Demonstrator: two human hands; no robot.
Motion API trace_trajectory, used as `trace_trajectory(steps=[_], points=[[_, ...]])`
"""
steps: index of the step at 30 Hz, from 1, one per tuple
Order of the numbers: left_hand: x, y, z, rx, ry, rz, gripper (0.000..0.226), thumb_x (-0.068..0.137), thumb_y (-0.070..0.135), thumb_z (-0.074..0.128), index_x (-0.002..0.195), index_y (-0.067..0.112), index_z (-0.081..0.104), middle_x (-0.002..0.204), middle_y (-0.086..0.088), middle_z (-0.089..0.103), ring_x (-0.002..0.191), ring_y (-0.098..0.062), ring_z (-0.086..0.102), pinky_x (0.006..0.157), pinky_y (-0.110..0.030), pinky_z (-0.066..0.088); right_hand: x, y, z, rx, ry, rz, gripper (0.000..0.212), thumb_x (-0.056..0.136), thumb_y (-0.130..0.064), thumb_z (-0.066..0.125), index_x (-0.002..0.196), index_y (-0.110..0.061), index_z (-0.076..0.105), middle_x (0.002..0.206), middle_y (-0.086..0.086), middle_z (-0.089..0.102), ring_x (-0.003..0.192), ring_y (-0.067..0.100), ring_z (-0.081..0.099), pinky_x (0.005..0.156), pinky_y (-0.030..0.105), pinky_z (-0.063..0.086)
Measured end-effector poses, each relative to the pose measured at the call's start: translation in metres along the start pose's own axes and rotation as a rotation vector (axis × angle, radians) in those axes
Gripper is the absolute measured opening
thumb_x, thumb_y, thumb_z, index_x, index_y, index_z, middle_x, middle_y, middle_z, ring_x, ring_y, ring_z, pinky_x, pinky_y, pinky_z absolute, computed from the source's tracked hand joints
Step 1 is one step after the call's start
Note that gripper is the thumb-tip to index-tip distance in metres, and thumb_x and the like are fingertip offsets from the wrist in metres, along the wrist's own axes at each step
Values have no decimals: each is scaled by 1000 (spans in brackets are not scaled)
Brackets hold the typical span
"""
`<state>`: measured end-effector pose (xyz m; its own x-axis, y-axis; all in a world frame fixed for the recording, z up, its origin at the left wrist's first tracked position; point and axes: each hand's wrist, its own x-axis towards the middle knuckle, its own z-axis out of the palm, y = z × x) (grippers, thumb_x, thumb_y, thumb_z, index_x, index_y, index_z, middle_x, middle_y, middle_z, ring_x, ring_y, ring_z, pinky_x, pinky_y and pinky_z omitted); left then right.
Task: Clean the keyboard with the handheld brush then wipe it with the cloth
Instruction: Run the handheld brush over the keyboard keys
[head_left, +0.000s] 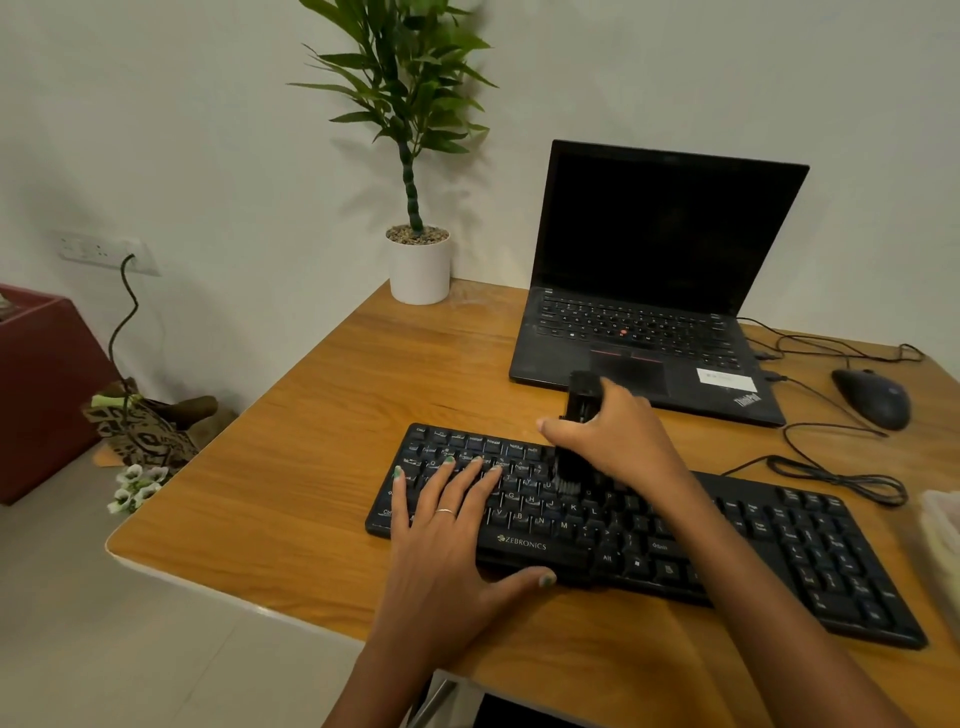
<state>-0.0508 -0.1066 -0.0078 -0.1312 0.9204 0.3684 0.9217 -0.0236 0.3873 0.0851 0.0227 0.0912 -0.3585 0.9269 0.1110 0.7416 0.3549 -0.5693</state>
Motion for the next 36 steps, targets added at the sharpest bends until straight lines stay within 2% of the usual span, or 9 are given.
trace_trajectory(steps=[3, 5, 9, 12, 18, 23, 27, 32, 36], points=[[0, 0, 1, -2, 10, -6, 101, 71, 93, 32, 144, 24, 42, 148, 6, 43, 140, -18, 31, 116, -42, -9, -7, 7, 14, 111, 204, -104, 55, 82, -33, 71, 120, -19, 33, 82, -5, 58, 62, 12, 57, 49, 18, 41], [0, -1, 1, 15, 7, -5, 100, 72, 93, 32, 143, 24, 44, 147, 6, 44, 139, -19, 33, 116, -45, -5, -10, 12, 18, 74, 249, -212, 54, 86, -26, 67, 126, -20, 32, 90, -2, 59, 65, 15, 59, 48, 18, 43], [0, -2, 2, 23, 3, -9, 100, 71, 93, 32, 143, 25, 44, 147, 7, 43, 140, -18, 32, 116, -45, -6, -11, 11, 6, -17, 156, -252, 53, 86, -23, 65, 130, -27, 35, 99, -2, 57, 83, 15, 56, 67, 29, 50], [0, -2, 2, 27, -4, -11, 98, 71, 93, 32, 141, 25, 47, 146, 6, 45, 139, -19, 33, 116, -45, -5, -10, 8, -2, -4, 57, -232, 56, 81, -28, 72, 125, -26, 37, 98, -4, 55, 81, 13, 54, 62, 23, 41], [0, -1, 1, 31, -6, -12, 98, 72, 93, 32, 140, 24, 47, 145, 5, 46, 138, -19, 35, 116, -45, -4, -8, 13, 10, 121, 34, -188, 68, 79, -22, 75, 125, -28, 26, 99, 0, 56, 84, 16, 59, 68, 31, 53], [1, -1, 1, 12, 9, -12, 101, 70, 94, 31, 145, 26, 40, 149, 8, 40, 141, -16, 27, 116, -43, -10, -2, 17, -7, 188, -199, -170, 71, 79, -14, 75, 128, -37, 29, 102, 2, 56, 84, 18, 61, 60, 22, 51], [0, 0, 0, 9, 6, -7, 102, 70, 94, 31, 145, 26, 40, 149, 9, 39, 142, -14, 25, 116, -42, -12, -3, 13, 10, 166, 9, -209, 73, 80, -11, 73, 133, -36, 30, 112, -3, 53, 94, 17, 57, 71, 27, 51], [2, 0, 0, 13, 7, -7, 102, 70, 94, 31, 144, 25, 42, 148, 8, 41, 141, -15, 28, 116, -43, -9, -3, 17, -2, 349, -209, -228, 72, 78, -6, 74, 129, -38, 34, 115, -3, 53, 96, 16, 60, 76, 37, 57], [1, 1, 1, 10, -3, -9, 102, 71, 94, 30, 144, 25, 42, 148, 7, 41, 141, -16, 28, 116, -41, -10, -3, 18, 5, 236, -48, -245, 74, 80, -7, 73, 133, -38, 32, 117, -2, 53, 97, 15, 58, 76, 33, 56]])
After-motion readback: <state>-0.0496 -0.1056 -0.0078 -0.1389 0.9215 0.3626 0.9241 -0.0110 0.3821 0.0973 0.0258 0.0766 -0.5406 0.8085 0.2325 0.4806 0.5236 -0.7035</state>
